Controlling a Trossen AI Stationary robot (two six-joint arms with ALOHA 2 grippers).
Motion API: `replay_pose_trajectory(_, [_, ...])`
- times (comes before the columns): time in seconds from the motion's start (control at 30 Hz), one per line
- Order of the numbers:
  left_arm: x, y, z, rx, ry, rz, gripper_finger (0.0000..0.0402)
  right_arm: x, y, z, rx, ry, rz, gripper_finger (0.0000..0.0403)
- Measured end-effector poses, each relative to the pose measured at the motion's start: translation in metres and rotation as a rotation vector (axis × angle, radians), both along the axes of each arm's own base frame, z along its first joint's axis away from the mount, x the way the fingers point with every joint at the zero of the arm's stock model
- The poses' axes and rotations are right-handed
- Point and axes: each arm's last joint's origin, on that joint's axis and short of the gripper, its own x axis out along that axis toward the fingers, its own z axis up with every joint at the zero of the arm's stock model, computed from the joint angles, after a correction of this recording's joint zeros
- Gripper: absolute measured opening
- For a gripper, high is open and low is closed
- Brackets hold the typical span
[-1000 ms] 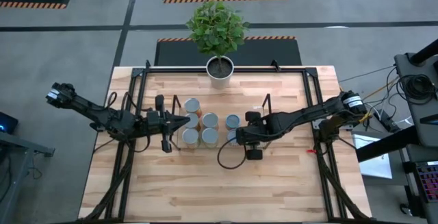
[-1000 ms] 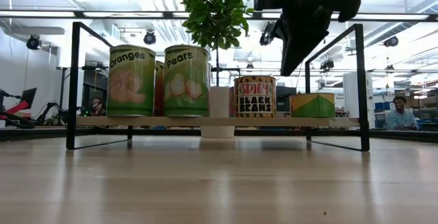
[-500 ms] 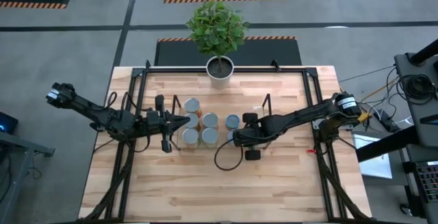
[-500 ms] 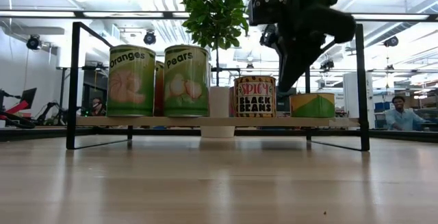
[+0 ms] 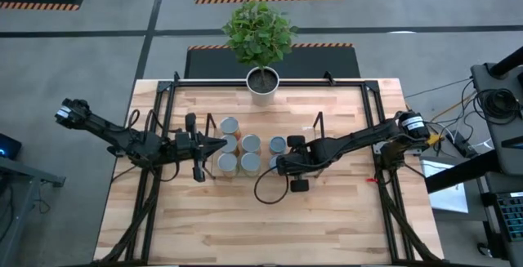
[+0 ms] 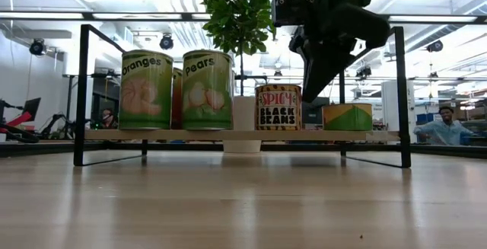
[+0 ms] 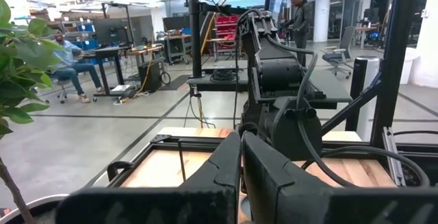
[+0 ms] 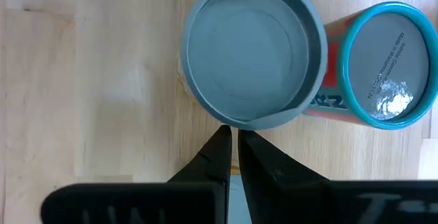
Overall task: Pick and place cans onto a shelf
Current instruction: Adjust the cans on the shelf
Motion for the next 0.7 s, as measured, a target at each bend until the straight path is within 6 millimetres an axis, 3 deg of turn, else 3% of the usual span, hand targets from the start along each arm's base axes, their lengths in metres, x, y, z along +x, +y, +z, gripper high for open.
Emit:
replay_pose_trajectory(0.17, [0.000, 0.000, 0.000, 0.000, 0.000, 0.000, 0.0000, -0.002, 0.000, 0.002, -0.004, 0.017, 0.001, 0.0017])
replay_pose_trajectory(0.5, [0.000, 0.000, 0.000, 0.000, 0.000, 0.000, 0.0000, 0.004, -0.001, 0.035, -0.050, -0.026, 0.017, 0.0017])
replay_pose_trajectory(0.7, [0.000, 0.000, 0.000, 0.000, 0.000, 0.000, 0.0000, 0.010, -0.011, 0.040, -0.097, -0.069, 0.027, 0.0017])
